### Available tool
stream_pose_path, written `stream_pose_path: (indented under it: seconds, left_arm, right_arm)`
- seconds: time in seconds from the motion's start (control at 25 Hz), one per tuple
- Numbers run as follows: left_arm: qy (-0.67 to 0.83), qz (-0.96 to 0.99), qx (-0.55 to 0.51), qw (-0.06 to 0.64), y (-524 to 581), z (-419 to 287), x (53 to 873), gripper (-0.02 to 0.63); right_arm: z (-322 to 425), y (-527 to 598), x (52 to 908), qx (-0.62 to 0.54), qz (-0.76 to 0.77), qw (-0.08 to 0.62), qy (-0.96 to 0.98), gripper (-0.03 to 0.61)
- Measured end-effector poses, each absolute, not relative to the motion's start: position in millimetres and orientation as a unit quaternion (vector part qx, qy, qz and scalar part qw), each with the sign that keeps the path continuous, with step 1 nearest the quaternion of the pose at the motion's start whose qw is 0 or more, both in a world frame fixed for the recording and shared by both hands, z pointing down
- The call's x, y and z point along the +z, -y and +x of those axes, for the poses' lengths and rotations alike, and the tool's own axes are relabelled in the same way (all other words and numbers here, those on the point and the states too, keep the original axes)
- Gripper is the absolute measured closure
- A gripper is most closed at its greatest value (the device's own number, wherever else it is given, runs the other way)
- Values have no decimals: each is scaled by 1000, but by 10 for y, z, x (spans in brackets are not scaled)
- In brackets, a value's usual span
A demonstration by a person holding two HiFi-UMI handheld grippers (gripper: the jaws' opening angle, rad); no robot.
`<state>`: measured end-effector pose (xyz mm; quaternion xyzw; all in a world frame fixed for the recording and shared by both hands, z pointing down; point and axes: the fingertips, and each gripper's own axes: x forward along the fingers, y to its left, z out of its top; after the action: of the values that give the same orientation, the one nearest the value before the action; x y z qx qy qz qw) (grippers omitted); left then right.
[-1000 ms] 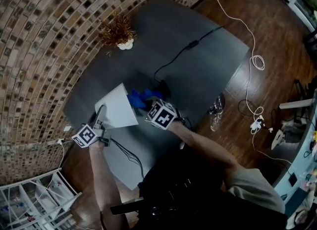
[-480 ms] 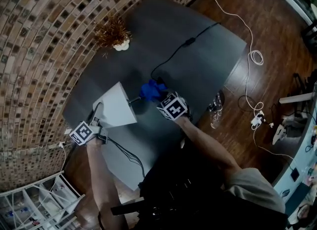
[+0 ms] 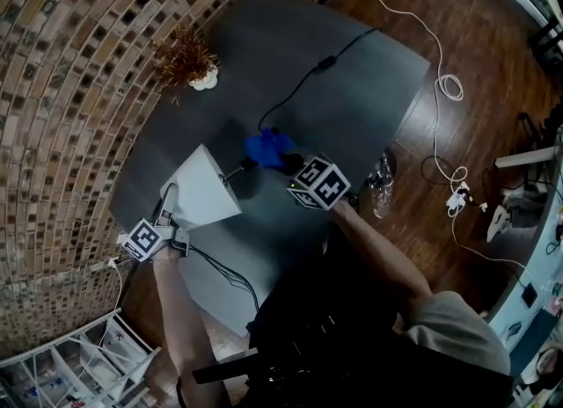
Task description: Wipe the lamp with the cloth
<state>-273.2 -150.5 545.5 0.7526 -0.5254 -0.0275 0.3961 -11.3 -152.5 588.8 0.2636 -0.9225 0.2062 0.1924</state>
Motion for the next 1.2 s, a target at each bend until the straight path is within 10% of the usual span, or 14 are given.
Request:
stream_pose_path:
  seconds: [0.32, 1.0, 1.2]
  left_arm:
    - [537, 740, -33, 403, 1423, -2715, 5497, 436]
    - [519, 756, -49, 396, 1491, -2625, 5448, 423]
    - [483, 786, -47, 383, 1318, -2576, 5449, 378]
  right_arm:
    - [-1600, 1047, 6233, 260, 46, 169, 949, 497]
    - [1387, 2070, 6498, 260, 430, 269, 822, 495]
    - [599, 1648, 5982, 220, 276, 197, 914, 495]
